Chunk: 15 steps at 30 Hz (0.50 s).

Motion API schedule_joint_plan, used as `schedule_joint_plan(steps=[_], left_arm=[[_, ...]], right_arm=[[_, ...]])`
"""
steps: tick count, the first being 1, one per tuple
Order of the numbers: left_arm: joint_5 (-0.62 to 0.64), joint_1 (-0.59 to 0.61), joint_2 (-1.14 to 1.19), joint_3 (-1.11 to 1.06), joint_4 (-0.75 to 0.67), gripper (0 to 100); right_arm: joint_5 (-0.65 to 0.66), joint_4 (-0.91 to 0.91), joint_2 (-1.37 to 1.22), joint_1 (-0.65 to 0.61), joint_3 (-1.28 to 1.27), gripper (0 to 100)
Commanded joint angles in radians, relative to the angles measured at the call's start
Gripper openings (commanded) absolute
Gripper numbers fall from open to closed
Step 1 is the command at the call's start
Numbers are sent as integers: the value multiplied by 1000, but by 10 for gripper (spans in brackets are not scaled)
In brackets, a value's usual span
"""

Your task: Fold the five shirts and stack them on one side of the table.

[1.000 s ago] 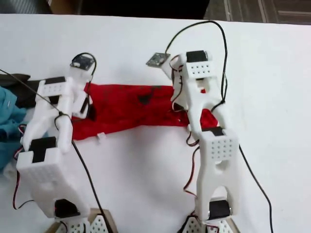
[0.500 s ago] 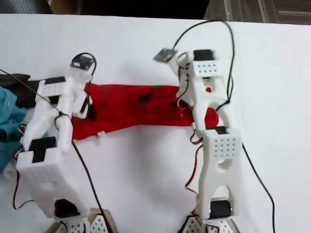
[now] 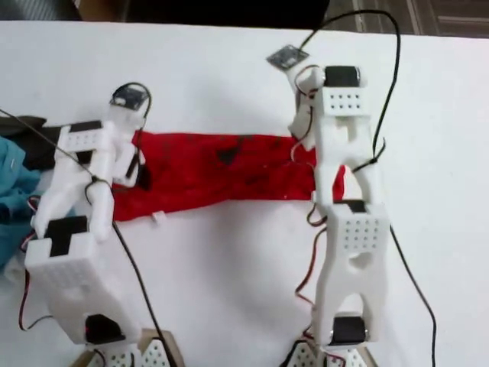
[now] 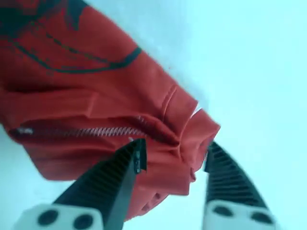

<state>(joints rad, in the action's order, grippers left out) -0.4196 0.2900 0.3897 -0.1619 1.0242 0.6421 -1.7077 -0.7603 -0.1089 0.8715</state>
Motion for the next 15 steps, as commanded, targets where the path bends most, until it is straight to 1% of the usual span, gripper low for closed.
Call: schedule_joint_plan(steps=[1,2,4,9,12,15], left_arm=[[3,-14,-9,-4,-28,239],[3,-14,-9,-4,-28,239],[3,-14,-9,-4,-29,239],[3,-14,-9,-4,-31,239],[3,-14,-9,-4,-31,239],[3,-14,-9,-4,-31,239]], right_arm=[[-5,-10,196,18,-144,18],[-5,-10,246,19,-213,39],[8,-10,348,13,-365,15],[83,-4,559,-35,-720,21],[123,27,590,-84,-865,21],[124,147,588,-122,-964,21]])
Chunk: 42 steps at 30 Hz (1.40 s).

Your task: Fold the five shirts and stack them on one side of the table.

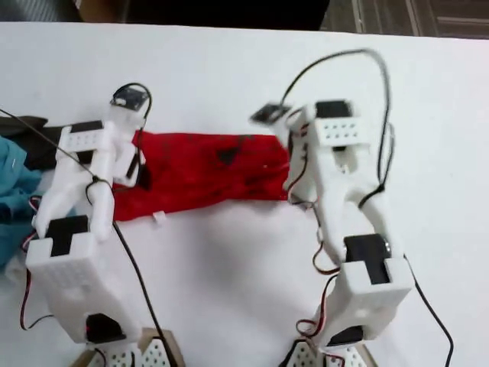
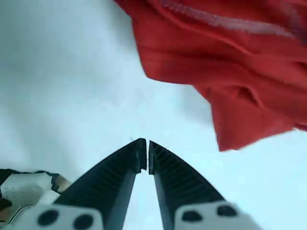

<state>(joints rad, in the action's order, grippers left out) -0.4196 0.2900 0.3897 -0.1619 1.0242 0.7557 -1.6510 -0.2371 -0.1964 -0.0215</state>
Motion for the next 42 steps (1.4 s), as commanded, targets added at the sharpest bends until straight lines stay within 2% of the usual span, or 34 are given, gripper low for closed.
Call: schedule_joint_plan(steps=[1,4,8,17,23,27,30,35,42], left_arm=[[3,-14,-9,-4,-31,239],[3,-14,-9,-4,-29,239],[3,-14,-9,-4,-29,239],[3,-14,-9,-4,-29,239],[3,-14,-9,-4,-29,239],[3,-14,-9,-4,-29,239],[3,-14,-9,-4,-29,239],[3,-14,-9,-5,-29,238],[3,-14,-9,-5,-29,239]], right_arm=[[8,137,65,-44,-95,21],[8,254,42,-64,-140,21],[8,311,-87,-59,-112,21],[-69,239,-163,-94,181,21],[-80,321,-248,-88,321,21],[-186,374,-334,-87,454,21],[-216,363,-383,-87,551,21],[-226,252,-389,-74,704,21],[-218,-61,-389,5,807,21]])
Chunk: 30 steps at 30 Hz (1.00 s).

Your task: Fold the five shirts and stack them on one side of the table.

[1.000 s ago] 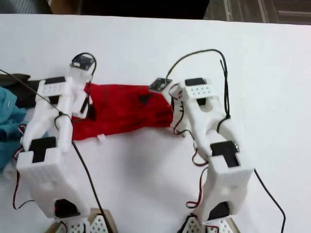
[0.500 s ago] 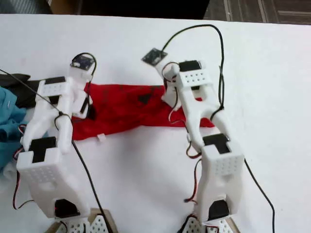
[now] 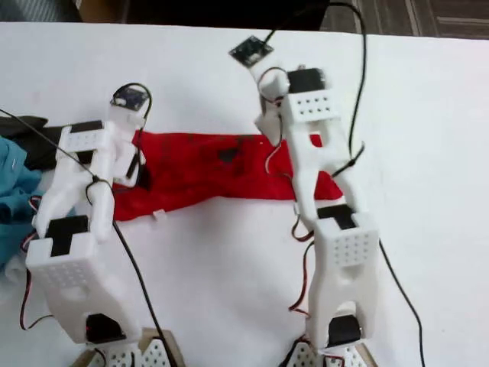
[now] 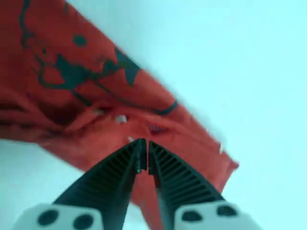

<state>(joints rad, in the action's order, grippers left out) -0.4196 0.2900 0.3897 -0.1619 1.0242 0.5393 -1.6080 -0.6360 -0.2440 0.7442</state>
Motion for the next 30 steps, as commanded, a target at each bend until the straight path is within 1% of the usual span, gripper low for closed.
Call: schedule_joint_plan(steps=[1,3,7,11,16,17,20,23,27,30], left_arm=[[3,-14,-9,-5,-29,239],[3,-14,-9,-5,-29,239],[3,-14,-9,-5,-29,239],[3,-14,-9,-5,-29,239],[3,-14,-9,-5,-28,239],[3,-14,-9,-5,-28,239],[3,-14,-9,-5,-28,239],[3,-14,-9,-5,-28,239],[3,-14,-9,-5,-26,240],[3,-14,-9,-5,-26,240]], right_arm=[[-2,-107,15,74,12,21],[6,-105,35,119,-64,21],[98,-104,77,153,-227,21],[110,-77,97,173,-308,21],[114,87,88,228,-358,21],[120,116,74,240,-353,21],[193,183,7,266,-318,21],[210,229,-82,282,-249,21],[209,226,-157,298,-84,21],[209,185,-173,308,31,21]])
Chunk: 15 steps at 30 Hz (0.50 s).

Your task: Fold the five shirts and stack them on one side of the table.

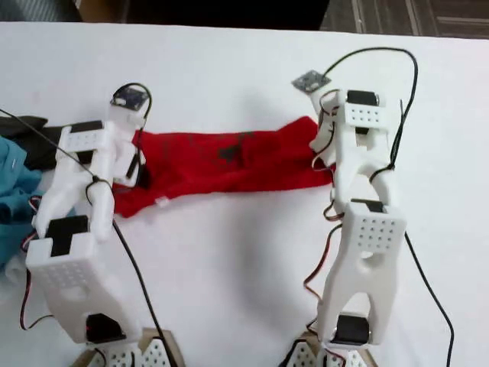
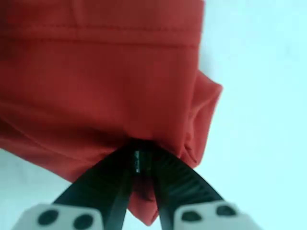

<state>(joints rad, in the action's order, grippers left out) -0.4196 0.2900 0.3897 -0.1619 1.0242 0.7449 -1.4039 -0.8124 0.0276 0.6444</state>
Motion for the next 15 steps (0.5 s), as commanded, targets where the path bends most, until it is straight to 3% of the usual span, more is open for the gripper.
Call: schedule_joint_plan(steps=[1,7,15], left_arm=[[3,-14,-9,-5,-26,240],[3,-14,-9,-5,-28,240],[3,-14,-9,-5,-31,240]], right_arm=[[3,-48,4,38,155,21],[2,-306,22,30,261,21],[11,-298,170,5,-15,21]])
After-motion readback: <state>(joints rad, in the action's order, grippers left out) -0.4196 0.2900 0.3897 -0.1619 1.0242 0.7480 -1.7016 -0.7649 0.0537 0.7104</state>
